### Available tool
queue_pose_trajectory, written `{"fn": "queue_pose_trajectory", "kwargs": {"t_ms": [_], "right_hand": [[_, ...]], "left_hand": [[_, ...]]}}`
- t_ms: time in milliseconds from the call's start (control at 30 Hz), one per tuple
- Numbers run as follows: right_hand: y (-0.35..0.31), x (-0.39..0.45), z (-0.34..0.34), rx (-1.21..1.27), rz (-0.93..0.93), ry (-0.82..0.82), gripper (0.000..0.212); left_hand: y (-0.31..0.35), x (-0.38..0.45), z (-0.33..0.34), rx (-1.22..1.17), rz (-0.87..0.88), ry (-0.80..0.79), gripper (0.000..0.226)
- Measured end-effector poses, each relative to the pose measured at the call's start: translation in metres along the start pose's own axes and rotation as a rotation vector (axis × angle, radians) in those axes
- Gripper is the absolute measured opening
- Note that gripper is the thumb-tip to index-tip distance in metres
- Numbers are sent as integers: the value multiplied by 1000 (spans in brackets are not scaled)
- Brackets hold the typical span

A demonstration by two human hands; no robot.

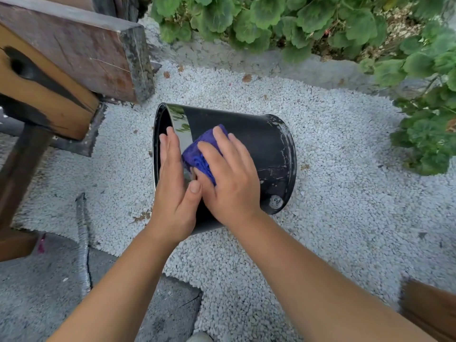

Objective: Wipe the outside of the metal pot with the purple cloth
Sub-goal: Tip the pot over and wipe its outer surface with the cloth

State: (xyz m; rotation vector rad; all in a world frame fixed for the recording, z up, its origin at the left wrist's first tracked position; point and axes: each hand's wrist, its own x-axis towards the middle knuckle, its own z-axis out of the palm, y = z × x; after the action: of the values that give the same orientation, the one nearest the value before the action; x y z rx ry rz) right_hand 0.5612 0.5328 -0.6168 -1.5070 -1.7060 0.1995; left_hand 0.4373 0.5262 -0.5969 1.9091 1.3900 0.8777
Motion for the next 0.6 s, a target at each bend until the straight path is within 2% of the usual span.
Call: {"fn": "queue_pose_trajectory", "kwargs": {"t_ms": [100, 233, 300, 400, 500, 533, 600], "right_hand": [[23, -2, 0, -37, 31, -15, 33], [56, -12, -6, -76, 247, -49, 37], [69, -15, -10, -83, 310, -77, 38], [81, -15, -12, -97, 370, -111, 40], [89, -17, -13, -91, 411, -105, 41], [90, -17, -12, -87, 417, -101, 41], [91, -14, -11, -82, 420, -101, 40]], "left_hand": [[-2, 0, -2, -1, -26, 2, 98], [-4, -4, -6, -41, -53, 64, 93], [-2, -8, -1, -128, -54, 132, 83], [-7, -13, -3, -210, -209, 194, 78], [-17, -24, -15, 15, -108, 0, 81], [-14, -27, -15, 6, -96, -68, 81], [-10, -32, -9, -64, -120, -69, 84]]}}
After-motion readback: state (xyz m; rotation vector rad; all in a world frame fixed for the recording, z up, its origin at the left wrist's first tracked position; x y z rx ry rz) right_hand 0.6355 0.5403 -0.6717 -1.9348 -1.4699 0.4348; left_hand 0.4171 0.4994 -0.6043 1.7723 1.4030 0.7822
